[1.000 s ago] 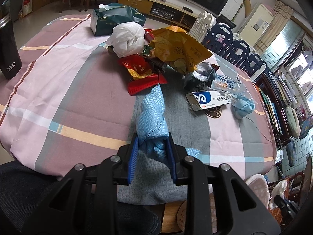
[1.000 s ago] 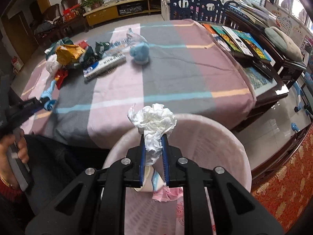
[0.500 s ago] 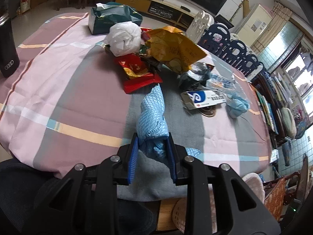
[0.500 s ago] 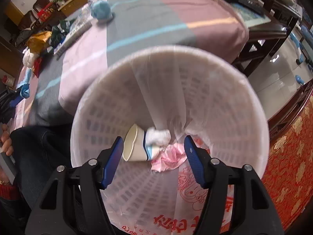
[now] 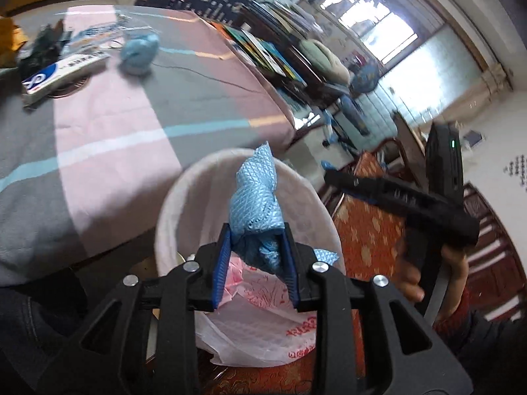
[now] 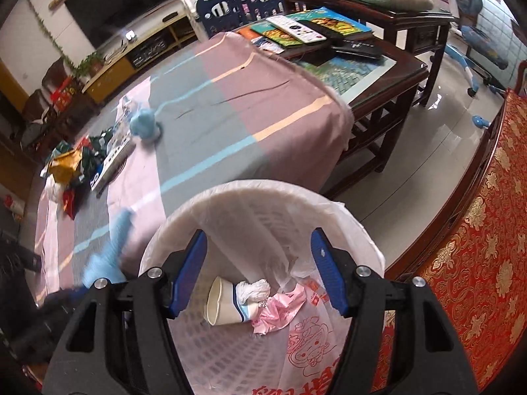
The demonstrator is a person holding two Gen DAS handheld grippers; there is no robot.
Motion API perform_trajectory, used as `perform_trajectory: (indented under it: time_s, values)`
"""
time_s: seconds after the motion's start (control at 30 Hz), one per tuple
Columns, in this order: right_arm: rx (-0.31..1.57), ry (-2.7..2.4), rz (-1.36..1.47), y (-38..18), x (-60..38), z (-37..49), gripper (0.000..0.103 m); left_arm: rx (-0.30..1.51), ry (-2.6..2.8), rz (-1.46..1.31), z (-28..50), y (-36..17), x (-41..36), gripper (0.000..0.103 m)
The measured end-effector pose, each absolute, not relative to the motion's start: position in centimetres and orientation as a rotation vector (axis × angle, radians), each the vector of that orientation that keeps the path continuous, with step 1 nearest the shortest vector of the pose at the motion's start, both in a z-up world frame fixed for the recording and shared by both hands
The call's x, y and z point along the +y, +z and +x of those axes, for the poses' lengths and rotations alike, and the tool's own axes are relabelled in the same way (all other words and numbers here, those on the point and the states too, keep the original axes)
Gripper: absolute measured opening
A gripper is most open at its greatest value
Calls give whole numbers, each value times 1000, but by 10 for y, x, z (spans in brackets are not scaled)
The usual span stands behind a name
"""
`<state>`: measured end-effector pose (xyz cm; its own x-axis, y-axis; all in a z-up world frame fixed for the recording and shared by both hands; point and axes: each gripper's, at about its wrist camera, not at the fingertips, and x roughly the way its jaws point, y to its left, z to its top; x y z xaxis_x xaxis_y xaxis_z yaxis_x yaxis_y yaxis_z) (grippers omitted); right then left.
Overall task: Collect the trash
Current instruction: 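Release the tissue into the wastebasket with the right tool while the left drops the blue cloth, then grasp the red snack wrapper with the left tool while the right tool grasps the blue mask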
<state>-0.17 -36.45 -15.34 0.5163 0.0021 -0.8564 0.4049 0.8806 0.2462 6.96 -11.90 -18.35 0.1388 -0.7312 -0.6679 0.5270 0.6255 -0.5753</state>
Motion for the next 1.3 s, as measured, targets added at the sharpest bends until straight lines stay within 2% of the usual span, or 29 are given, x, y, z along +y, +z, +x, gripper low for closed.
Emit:
perform_trajectory:
  time_s: [0.07,0.13,0.17,0.37,0.7,0.83,0.97,1.07,1.1,1.13,1.2,1.23,1.3]
  values:
    - [1003,-262,458,-153,-369,-3,65,1128,-971,-150,58,-189,-138,43]
    - [1008,-263,467,-155,-370,-3,65,1133,-984,-101,51,-193,-147,78]
    - [1012,-263,471,-157,-370,-3,65,1124,-979,-79,48,-192,-150,82]
    - [1031,-253,474,-163,-363,-1,65,1047,-791,-45,67,-182,-122,84]
    - [1064,-234,429,-172,-345,15,66,911,-15,-267,173,-169,45,84]
    - [1087,-219,409,-178,-332,27,66,928,156,-406,222,-182,105,84]
    - [1097,-211,399,-179,-324,37,65,968,161,-442,273,-199,123,84]
    - [1096,-210,381,-178,-317,45,65,981,171,-395,288,-211,119,82]
    - [1097,-208,375,-178,-315,48,65,984,187,-364,291,-212,117,76]
    - [1099,-206,369,-179,-312,51,66,983,201,-337,291,-213,114,65]
    - [1105,-202,373,-181,-308,56,66,975,187,-312,291,-213,111,55]
    - [1108,-197,378,-181,-306,58,66,979,174,-309,291,-213,111,43]
    - [1109,-181,388,-181,-300,62,65,1002,156,-300,292,-218,109,30]
